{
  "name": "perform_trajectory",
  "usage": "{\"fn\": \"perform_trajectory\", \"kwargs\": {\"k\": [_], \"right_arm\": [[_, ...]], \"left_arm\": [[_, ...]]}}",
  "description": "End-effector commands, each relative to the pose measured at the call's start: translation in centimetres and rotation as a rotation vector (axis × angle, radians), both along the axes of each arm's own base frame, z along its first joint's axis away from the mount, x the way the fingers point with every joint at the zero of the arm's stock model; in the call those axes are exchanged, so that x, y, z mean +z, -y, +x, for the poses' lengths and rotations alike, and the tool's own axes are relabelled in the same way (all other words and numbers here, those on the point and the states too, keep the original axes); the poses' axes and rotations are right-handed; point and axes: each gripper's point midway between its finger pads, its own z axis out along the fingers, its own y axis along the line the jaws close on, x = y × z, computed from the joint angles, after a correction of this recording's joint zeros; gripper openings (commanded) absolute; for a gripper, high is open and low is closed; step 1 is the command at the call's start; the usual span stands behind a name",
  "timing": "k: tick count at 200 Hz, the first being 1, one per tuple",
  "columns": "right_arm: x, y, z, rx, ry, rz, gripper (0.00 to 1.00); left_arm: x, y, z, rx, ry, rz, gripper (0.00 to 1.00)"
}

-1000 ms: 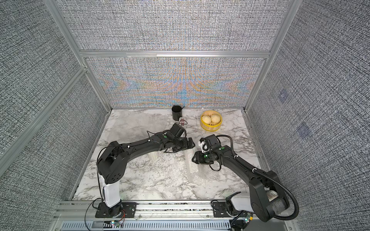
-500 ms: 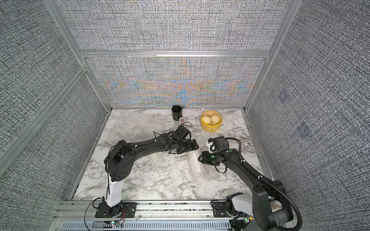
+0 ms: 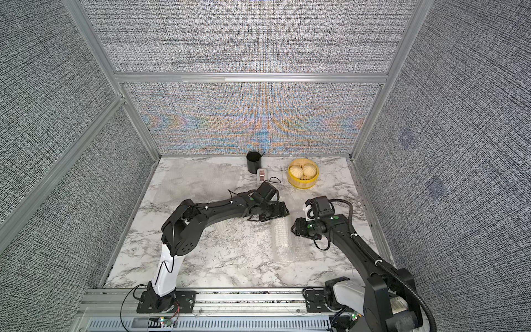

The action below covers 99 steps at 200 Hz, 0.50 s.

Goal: Wrap vases in bubble wrap
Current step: Wrap the vase in bubble wrap.

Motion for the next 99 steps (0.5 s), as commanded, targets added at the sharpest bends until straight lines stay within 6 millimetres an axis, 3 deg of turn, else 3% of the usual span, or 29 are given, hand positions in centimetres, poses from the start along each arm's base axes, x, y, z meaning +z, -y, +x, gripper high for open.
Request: {"fn": "perform_trajectory", "kwargs": {"k": [1, 47, 99], "right_arm": [[0.1, 1.2, 0.2, -0.043, -0.010, 0.006, 0.60], [-3.6, 3.3, 0.4, -0.092, -0.123, -0.002, 0.57], [-5.5, 2.5, -0.2, -0.089, -0.164, 0.049, 0.47]], "left_arm": [[-2.9, -3.0, -1.1, -0.009, -0.033, 0.156, 0.82], [-2.6, -3.6, -1.5, -0.019, -0.023, 0.161, 0.80], [-2.6, -3.6, -1.7, -0.031, -0.030, 0.158, 0.80]]}}
